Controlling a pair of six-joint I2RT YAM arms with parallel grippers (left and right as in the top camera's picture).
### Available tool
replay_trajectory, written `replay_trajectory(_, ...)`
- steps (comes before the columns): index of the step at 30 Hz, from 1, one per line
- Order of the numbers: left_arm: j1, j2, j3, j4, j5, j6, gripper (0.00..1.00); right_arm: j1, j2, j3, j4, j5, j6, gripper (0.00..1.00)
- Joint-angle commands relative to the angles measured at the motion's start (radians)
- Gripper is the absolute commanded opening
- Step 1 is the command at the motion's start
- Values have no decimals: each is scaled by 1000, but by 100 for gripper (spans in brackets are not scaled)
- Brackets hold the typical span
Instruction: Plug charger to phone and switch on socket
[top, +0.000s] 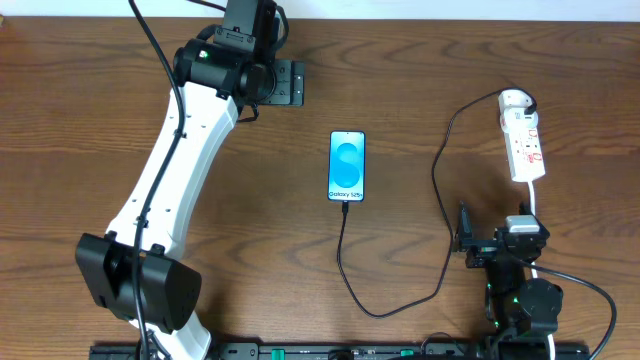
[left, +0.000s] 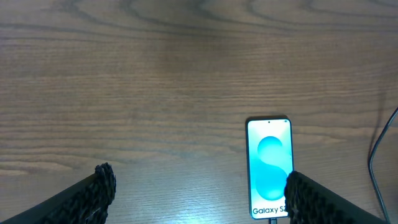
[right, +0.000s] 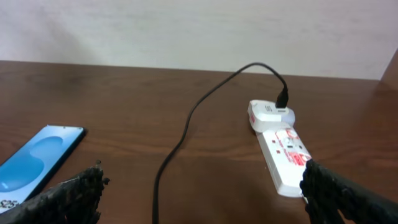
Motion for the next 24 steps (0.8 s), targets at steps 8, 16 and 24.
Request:
replay_trajectory(8,1,2,-4,1,-13,-15,88,8,-50,-4,-5,17,13,99)
replay_trajectory(16,1,2,-4,1,-13,-15,88,24,-50,-4,-5,14,13,99)
replay_trajectory(24,1,2,-4,1,-13,-15,88,24,-50,-4,-5,14,13,99)
